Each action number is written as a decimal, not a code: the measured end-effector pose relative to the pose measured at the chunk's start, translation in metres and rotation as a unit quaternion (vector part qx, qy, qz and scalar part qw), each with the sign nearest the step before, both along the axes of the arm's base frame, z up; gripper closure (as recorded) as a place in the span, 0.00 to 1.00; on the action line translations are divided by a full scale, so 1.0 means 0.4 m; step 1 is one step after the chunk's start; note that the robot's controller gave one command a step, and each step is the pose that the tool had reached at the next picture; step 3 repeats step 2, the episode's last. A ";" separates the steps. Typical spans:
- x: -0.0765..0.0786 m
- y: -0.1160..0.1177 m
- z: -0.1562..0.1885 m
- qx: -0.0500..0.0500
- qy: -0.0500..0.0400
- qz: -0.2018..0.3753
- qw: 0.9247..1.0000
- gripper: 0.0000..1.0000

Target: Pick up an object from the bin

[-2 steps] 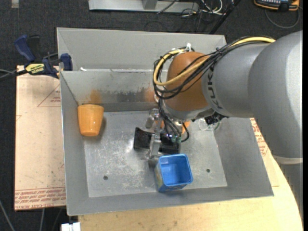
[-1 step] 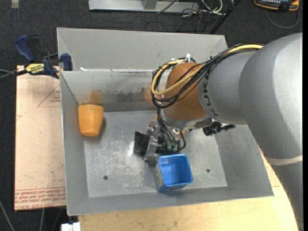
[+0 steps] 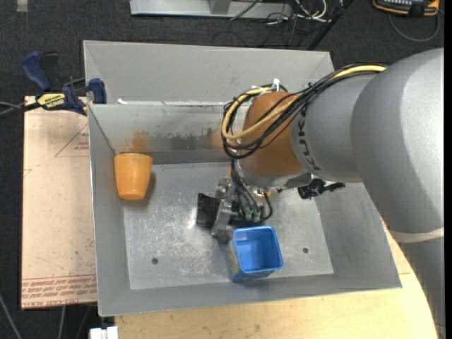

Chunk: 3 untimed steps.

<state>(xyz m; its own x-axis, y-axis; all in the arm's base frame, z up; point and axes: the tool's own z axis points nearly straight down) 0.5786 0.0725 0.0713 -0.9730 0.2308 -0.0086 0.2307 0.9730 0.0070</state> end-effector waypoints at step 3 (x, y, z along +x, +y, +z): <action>-0.005 -0.001 0.021 0.000 0.003 0.000 1.000 1.00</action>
Offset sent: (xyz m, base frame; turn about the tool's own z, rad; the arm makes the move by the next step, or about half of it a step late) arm -0.0001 -0.0001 0.0471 0.0000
